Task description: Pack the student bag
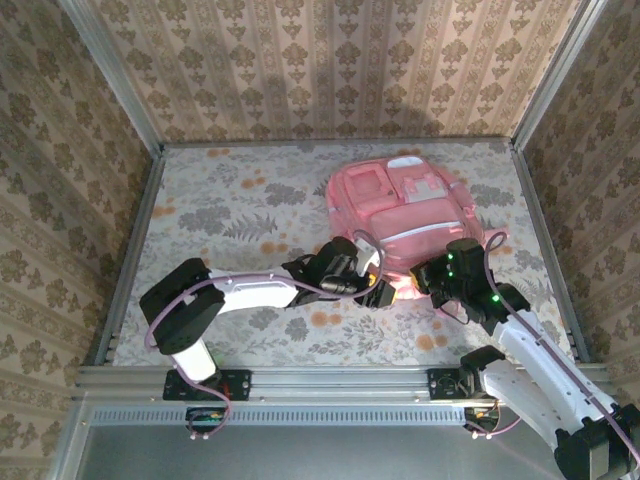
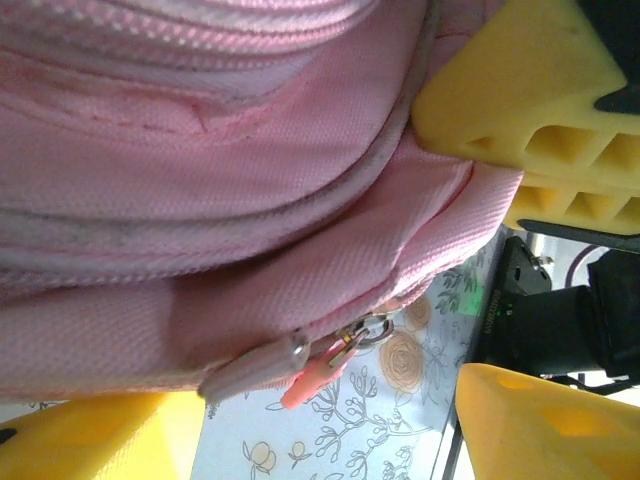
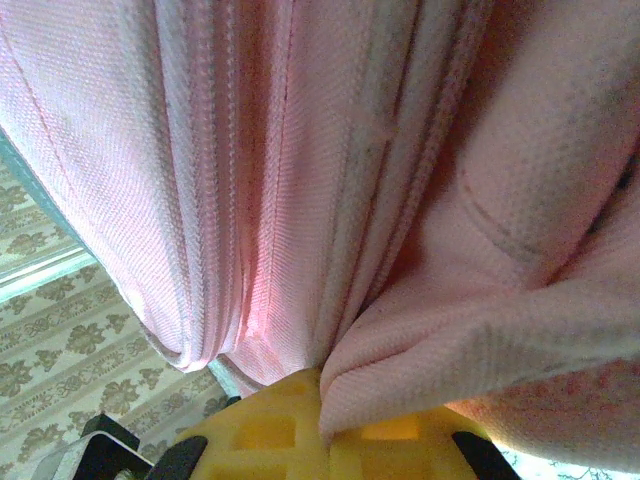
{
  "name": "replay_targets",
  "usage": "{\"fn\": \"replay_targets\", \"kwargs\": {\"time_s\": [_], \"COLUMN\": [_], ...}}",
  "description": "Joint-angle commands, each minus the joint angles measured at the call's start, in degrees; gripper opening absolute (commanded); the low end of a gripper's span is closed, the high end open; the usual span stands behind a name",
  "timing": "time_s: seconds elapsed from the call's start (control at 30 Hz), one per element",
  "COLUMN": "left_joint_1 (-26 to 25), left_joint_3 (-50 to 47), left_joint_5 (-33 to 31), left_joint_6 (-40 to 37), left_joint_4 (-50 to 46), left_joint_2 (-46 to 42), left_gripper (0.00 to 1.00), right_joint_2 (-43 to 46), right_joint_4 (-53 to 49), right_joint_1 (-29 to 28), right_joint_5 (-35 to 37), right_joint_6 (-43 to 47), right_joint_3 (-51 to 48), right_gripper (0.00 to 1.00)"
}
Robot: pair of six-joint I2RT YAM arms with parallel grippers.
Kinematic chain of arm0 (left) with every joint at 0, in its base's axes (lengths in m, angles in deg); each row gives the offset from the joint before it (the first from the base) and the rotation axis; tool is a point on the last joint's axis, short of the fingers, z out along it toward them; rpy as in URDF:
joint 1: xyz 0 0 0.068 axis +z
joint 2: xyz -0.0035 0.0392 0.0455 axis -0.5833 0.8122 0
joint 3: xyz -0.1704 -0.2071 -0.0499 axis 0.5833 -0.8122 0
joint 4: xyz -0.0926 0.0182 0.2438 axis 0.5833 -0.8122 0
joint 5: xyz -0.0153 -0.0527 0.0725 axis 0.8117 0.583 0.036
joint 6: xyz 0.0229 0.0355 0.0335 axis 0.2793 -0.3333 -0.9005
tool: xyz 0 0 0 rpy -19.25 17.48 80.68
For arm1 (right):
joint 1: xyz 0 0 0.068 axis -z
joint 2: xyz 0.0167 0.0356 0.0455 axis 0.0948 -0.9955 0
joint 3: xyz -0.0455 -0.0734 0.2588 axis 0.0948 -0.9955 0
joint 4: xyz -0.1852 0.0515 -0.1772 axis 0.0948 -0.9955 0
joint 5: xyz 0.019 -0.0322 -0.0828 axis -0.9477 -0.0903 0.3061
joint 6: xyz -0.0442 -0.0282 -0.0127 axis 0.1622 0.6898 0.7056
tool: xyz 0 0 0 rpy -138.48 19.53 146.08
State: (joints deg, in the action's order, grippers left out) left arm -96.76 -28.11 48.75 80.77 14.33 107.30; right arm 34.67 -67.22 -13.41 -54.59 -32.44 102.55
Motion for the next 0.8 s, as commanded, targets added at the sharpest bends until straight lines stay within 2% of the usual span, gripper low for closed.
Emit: {"fn": "replay_targets", "kwargs": {"time_s": [0.0, 0.23, 0.5, 0.77], "left_joint_1": [-1.4, -2.3, -2.7, -2.8], "left_joint_3": [4.5, 8.7, 10.2, 8.9], "left_joint_5": [-3.9, -8.0, -12.9, -12.7], "left_joint_6": [-4.2, -6.7, -8.0, -8.1], "left_joint_4": [-6.7, -12.9, -15.7, -14.4], "left_joint_2": [-0.3, 2.7, 3.1, 1.2], "left_gripper": [0.68, 0.58, 0.3, 0.06], "right_joint_2": [-0.1, -0.2, -0.3, -1.1], "right_joint_4": [6.1, 6.7, 7.4, 8.4], "right_joint_1": [-0.8, -1.3, -1.6, -1.7], "right_joint_5": [-0.5, -0.5, -0.7, -0.7], "right_joint_6": [-0.9, -1.4, -2.0, -1.8], "right_joint_3": [3.1, 3.3, 3.3, 2.2], "right_gripper": [0.0, 0.0, 0.0, 0.0]}}
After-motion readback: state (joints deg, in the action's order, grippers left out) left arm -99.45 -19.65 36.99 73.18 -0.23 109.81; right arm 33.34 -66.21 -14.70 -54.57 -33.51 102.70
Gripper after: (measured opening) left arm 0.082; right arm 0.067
